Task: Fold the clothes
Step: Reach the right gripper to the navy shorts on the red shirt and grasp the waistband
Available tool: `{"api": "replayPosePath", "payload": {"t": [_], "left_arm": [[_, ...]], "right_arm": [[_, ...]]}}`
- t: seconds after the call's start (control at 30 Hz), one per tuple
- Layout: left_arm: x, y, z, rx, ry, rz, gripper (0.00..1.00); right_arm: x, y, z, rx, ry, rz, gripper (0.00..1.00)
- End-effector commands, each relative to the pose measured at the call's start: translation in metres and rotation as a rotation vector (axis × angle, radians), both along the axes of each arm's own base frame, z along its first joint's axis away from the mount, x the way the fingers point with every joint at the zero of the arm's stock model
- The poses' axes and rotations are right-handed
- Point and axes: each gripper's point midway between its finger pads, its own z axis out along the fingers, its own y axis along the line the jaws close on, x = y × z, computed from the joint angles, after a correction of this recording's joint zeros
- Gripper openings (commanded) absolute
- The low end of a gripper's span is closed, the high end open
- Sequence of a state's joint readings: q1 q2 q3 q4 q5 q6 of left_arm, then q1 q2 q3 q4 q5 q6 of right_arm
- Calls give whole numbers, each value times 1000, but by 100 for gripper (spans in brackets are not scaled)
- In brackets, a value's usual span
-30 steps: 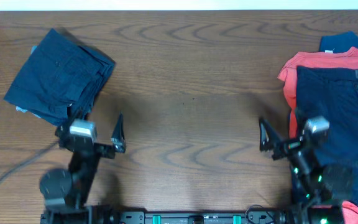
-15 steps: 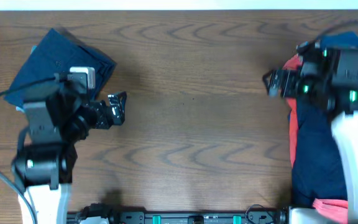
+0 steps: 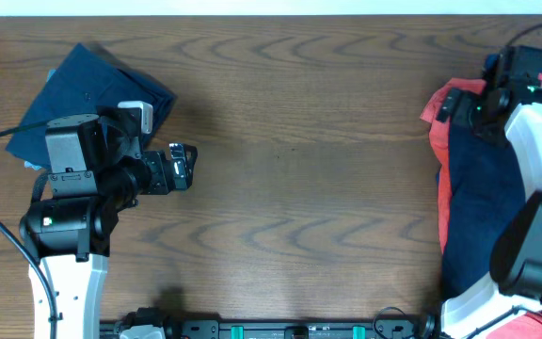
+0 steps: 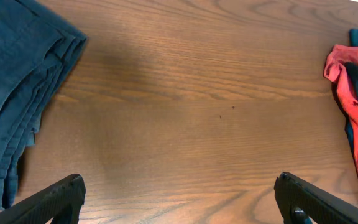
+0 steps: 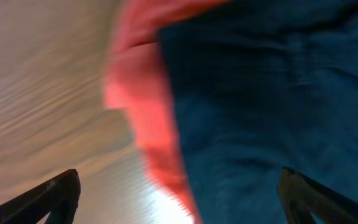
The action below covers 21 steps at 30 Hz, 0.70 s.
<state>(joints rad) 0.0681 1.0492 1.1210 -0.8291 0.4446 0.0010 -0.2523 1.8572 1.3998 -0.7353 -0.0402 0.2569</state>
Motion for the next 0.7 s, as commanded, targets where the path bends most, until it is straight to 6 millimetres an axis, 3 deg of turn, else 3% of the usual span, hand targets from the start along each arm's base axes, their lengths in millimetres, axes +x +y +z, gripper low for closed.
{"api": "replayPosePath", "payload": {"t": [0.0, 0.17, 0.3, 0.37, 0.47, 0.57, 0.67], "left_arm": [[0, -4, 13, 1, -41, -26, 98], [0, -4, 13, -11, -34, -15, 98], [0, -4, 13, -14, -32, -11, 98], [-1, -4, 13, -23, -24, -2, 98], [-1, -4, 12, -27, -21, 3, 98], [-1, -4, 12, -27, -21, 3, 98], [-1, -4, 12, -27, -21, 3, 98]], "right_arm": [[2, -26, -21, -14, 30, -115, 95], [0, -24, -52, 14, 90, -108, 79], [-3, -25, -57, 12, 113, -112, 45], [-3, -28, -53, 6, 104, -119, 29], [-2, -36, -43, 1, 78, -134, 14], [0, -48, -27, -9, 38, -159, 7], [1, -65, -4, -25, -22, -194, 9]]}}
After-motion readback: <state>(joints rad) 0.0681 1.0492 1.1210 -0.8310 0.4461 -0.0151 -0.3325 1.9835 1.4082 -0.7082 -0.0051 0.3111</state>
